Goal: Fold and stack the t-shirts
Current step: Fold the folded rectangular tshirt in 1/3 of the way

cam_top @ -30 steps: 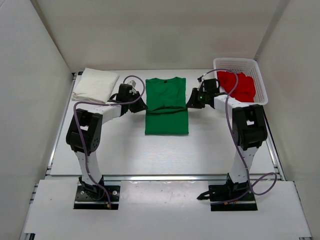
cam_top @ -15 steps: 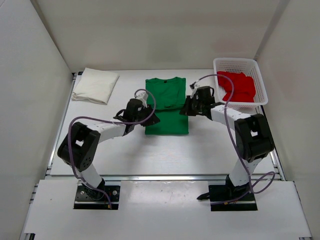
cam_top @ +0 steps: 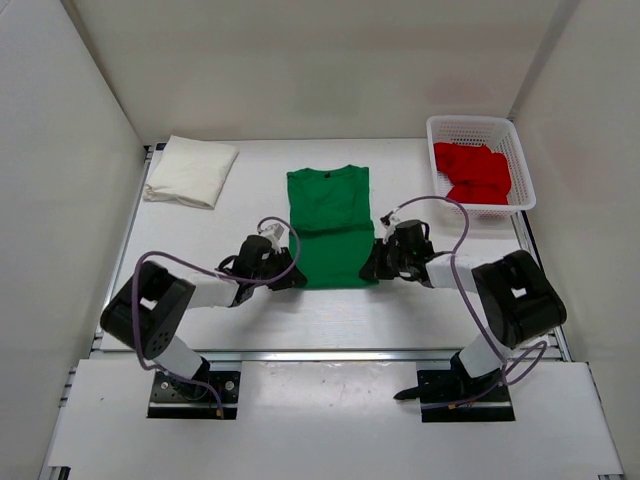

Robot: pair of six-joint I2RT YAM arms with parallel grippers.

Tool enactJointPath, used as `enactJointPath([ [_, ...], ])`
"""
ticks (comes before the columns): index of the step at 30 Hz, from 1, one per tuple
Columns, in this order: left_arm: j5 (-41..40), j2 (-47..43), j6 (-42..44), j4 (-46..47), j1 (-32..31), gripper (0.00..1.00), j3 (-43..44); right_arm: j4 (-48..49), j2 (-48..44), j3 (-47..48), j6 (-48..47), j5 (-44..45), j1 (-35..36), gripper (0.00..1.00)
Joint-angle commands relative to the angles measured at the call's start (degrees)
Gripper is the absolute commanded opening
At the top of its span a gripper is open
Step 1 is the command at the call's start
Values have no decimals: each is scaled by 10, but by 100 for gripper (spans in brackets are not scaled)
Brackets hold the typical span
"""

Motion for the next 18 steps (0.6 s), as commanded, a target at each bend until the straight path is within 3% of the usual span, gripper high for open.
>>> enactJointPath([
  [1,-23,-57,19,-47,-19,31,-57,-6,-38,-66,1,23,10,1],
  [8,-37,-171,35,-122,-14,35,-63,-79,-145,-42,-18,27,24,1],
  [11,-50,-222,40,-142,-9,38,-62,-66,-167,-19,-2,23,27,5],
  [13,-53,-235,41,-147,-7,38,-68,-60,-134,25,-2,16,29,1],
  [18,-42,-247,43,-157,-11,40,-94,-37,-21,118,-17,-16,69,0],
])
